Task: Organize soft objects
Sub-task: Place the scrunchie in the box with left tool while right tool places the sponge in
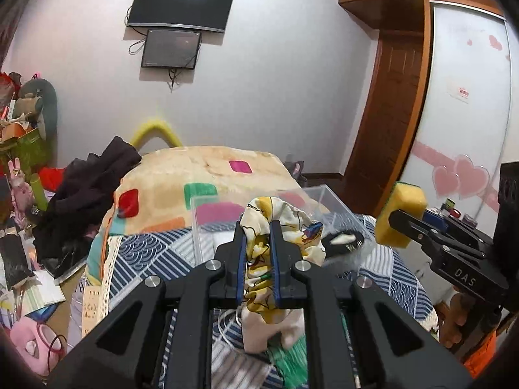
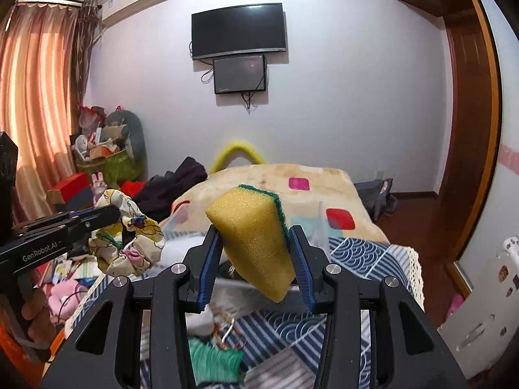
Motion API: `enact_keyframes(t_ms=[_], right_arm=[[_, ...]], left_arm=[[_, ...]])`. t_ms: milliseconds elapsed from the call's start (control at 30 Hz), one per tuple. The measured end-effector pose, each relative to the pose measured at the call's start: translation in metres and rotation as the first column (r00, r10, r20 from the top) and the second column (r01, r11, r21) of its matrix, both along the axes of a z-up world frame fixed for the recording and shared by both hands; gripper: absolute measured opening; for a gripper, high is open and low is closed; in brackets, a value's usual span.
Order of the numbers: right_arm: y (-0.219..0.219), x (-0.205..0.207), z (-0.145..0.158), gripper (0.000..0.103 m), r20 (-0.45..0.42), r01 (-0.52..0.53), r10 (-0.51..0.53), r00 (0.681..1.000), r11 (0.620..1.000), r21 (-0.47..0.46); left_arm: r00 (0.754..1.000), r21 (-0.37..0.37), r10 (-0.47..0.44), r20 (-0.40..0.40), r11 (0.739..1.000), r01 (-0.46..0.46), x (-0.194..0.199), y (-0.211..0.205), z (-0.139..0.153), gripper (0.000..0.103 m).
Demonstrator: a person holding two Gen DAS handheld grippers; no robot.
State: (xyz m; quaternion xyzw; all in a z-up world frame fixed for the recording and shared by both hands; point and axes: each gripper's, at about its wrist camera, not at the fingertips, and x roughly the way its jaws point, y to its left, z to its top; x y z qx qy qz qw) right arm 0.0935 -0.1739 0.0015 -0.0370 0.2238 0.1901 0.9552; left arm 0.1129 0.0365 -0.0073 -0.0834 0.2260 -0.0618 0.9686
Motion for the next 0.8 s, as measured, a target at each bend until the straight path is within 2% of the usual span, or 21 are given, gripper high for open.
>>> enact_keyframes(t_ms=[167,433,667,700,800], right_arm=[[0.003,0.012,-0.002,0.039,0.006,0.021,-0.021,1.000,1.000,0.001],[0.010,0.038,-0.020,0.039,-0.036,0.055,-0.056,0.998,0.998,-0.022],[0.022,0.056,-0.037,0.039,-0.094,0.056,-0.063,0.994,0.996,-0.075],[0.024,0.057,-0.041,0.039,-0.106,0.053,-0.062,0.992,0.995,-0.086],[0.025,0.059,-0.048,0.041,-0.144,0.040,-0.055,0.988,0.994,-0.105]], left_arm=[[1.000,-0.013,0.019,-0.005,1.000,-0.019,0.022,0.004,-0.001,0.012],[0.998,-0.034,0.057,-0.030,0.998,-0.058,0.057,0.013,-0.016,0.012],[0.990,-0.020,0.059,-0.125,0.998,-0.062,0.091,0.014,-0.046,0.012],[0.987,-0.025,0.056,-0.149,0.998,-0.061,0.096,0.015,-0.052,0.013],[0.980,-0.042,0.041,-0.194,0.998,-0.050,0.101,0.017,-0.064,0.030]])
